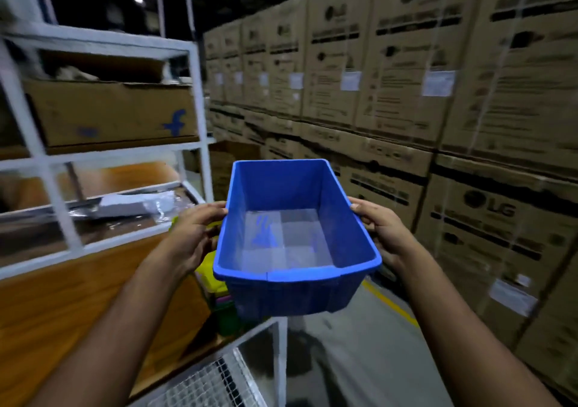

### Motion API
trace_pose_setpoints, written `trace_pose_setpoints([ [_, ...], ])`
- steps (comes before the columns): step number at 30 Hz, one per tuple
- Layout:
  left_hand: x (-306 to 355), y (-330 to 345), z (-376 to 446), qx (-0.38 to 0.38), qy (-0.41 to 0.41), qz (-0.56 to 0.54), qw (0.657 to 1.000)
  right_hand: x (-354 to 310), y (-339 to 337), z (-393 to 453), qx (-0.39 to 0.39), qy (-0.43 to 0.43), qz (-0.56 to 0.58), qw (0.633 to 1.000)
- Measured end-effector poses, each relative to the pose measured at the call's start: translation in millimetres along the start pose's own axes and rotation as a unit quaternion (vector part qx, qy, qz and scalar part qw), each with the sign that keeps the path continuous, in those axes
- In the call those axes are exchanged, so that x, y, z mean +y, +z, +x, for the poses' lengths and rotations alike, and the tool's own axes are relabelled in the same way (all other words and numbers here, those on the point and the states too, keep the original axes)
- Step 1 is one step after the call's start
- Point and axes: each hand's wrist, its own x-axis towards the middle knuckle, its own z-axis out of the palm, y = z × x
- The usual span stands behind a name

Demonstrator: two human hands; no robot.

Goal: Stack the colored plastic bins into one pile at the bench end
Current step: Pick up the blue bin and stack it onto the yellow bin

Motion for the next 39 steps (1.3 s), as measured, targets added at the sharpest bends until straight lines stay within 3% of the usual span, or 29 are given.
trace_pose_setpoints([
  [6, 12, -31, 8, 0.118, 0.014, 0.008, 0.993, 4, 43, 82, -0.103, 0.039, 0.013, 0.994],
  [12, 13, -63, 31, 0.163, 0.017, -0.005, 0.986, 18, 83, 138, -0.152, 0.072, 0.003, 0.986],
  [23, -10, -74, 58, 0.174, -0.008, -0.008, 0.985, 43, 88, 191, -0.174, 0.101, -0.025, 0.979],
  [32, -39, -76, 56, 0.241, -0.019, 0.004, 0.97, 82, 84, 209, -0.186, 0.109, -0.053, 0.975],
  [39, -70, -77, 58, 0.271, -0.079, 0.05, 0.958, 110, 79, 215, -0.167, 0.102, -0.176, 0.965],
])
